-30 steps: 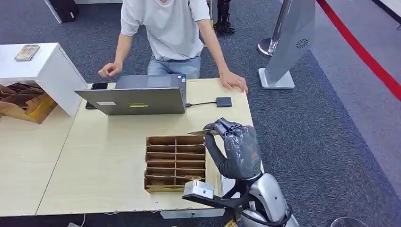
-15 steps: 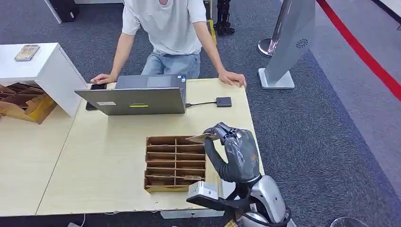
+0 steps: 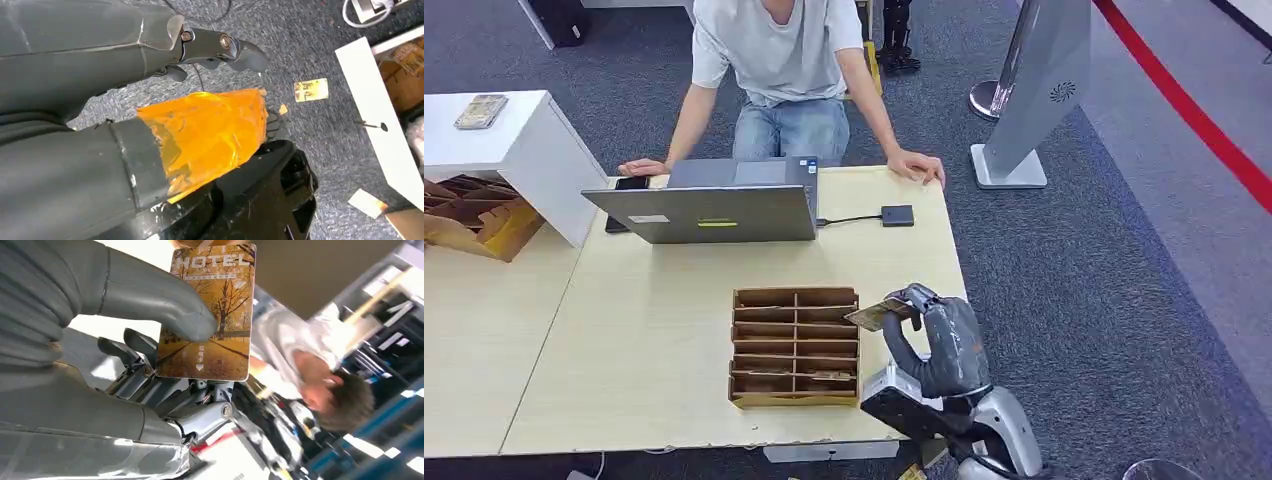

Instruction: Pass the card to the sensor for recognition and then transmit it.

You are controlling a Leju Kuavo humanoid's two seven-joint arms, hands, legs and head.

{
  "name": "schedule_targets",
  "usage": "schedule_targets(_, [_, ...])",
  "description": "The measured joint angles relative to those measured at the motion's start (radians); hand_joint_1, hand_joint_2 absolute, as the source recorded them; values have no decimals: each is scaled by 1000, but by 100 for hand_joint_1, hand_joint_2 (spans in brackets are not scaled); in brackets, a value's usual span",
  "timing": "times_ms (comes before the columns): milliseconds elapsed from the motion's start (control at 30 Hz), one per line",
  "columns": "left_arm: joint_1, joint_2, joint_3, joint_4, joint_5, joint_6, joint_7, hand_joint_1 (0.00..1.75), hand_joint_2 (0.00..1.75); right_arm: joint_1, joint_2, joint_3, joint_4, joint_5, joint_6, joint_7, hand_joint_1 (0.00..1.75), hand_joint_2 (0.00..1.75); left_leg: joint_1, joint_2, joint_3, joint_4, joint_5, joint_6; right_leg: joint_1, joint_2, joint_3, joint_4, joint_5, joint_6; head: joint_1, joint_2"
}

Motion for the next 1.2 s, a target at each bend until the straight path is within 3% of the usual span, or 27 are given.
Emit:
schedule_targets(533, [1, -3, 44, 0, -12, 3, 0, 0, 0, 35, 31, -109, 89, -84, 106, 48, 175, 175, 0, 0, 0, 0, 0, 0, 0, 0, 0, 0, 0, 0, 0, 0])
schedule_targets(1200, [0, -3, 76, 0, -34, 5, -3, 0, 0, 27, 54, -139, 187, -121, 180, 114, 175, 175, 0, 0, 0, 0, 0, 0, 0, 0, 0, 0, 0, 0, 0, 0])
